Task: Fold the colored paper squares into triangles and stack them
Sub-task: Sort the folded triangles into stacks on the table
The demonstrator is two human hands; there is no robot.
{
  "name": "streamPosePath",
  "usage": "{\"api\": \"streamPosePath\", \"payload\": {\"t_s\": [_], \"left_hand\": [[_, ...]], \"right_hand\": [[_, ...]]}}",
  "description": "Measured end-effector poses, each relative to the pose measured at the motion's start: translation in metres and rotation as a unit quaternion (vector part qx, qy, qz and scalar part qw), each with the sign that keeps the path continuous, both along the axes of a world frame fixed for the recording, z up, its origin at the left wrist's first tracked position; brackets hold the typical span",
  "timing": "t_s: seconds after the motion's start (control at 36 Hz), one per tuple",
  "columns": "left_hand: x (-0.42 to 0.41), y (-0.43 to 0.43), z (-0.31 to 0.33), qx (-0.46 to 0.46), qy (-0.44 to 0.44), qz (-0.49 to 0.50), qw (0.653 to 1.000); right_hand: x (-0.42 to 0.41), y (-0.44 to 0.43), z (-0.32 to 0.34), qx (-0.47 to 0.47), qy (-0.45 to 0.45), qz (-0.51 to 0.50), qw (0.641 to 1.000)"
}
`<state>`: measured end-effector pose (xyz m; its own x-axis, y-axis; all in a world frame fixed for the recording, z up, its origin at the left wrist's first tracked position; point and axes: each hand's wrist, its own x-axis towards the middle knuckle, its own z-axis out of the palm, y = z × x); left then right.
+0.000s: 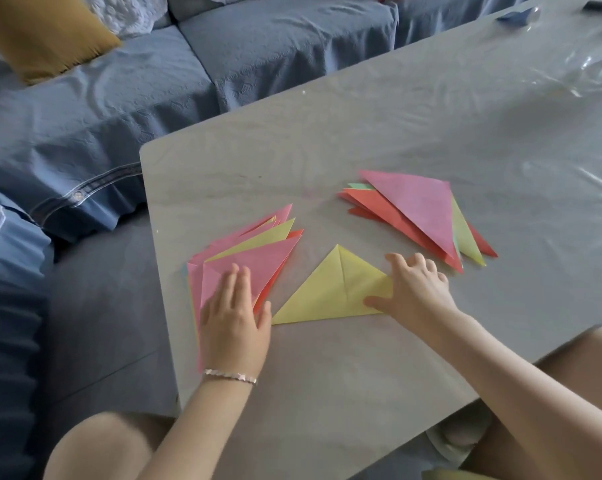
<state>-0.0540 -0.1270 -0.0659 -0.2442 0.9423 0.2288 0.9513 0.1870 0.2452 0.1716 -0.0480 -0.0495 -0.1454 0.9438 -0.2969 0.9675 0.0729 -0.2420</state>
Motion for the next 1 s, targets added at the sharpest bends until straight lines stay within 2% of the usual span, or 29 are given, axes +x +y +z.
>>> {"api": "streamPosePath", "payload": {"t_s": [0.14,0.28,0.33,0.39,0.44,0.5,0.56,0.64,0.72,0.78,0.89,1.0], "left_hand": [[-0.016,0.008,-0.002,-0.119,-0.012,0.047,0.992],[-0.012,0.006,-0.007,-0.121,-0.039,0.051,0.991],[-0.01,0.005,-0.007,-0.119,-0.047,0.056,0.99],[-0.008,0.004,-0.005,-0.1,-0.051,0.055,0.992],[-0.006,0.003,-0.001,-0.079,-0.054,0.052,0.994],[-0.007,0.001,0.0,-0.069,-0.035,0.048,0.996],[-0.01,-0.001,-0.001,-0.034,-0.026,0.026,0.999],[-0.013,-0.003,-0.006,0.036,0.021,0.0,0.999],[-0.013,-0.001,-0.007,0.098,0.043,-0.029,0.994],[-0.01,0.0,-0.007,0.116,0.048,-0.049,0.991],[0.003,0.003,-0.001,0.146,0.054,-0.09,0.984],[0.023,0.006,-0.002,0.152,0.087,-0.16,0.971]], "right_hand": [[-0.011,0.012,0.003,-0.068,-0.032,-0.037,0.996],[-0.004,0.009,0.0,-0.076,0.009,-0.042,0.996],[0.002,0.004,-0.004,-0.064,0.05,-0.028,0.996],[0.011,-0.002,-0.008,-0.044,0.135,-0.031,0.989],[0.02,-0.005,-0.01,-0.049,0.277,-0.081,0.956],[0.027,-0.004,-0.001,-0.049,0.415,-0.153,0.895],[0.034,0.001,0.007,-0.014,0.48,-0.203,0.853],[0.044,0.02,0.013,0.08,0.508,-0.249,0.821],[0.053,0.046,0.014,0.118,0.485,-0.291,0.816],[0.057,0.058,0.015,0.109,0.432,-0.301,0.843],[0.059,0.061,0.011,0.128,0.22,-0.294,0.921],[0.054,0.038,0.007,0.159,0.147,-0.24,0.946]]}}
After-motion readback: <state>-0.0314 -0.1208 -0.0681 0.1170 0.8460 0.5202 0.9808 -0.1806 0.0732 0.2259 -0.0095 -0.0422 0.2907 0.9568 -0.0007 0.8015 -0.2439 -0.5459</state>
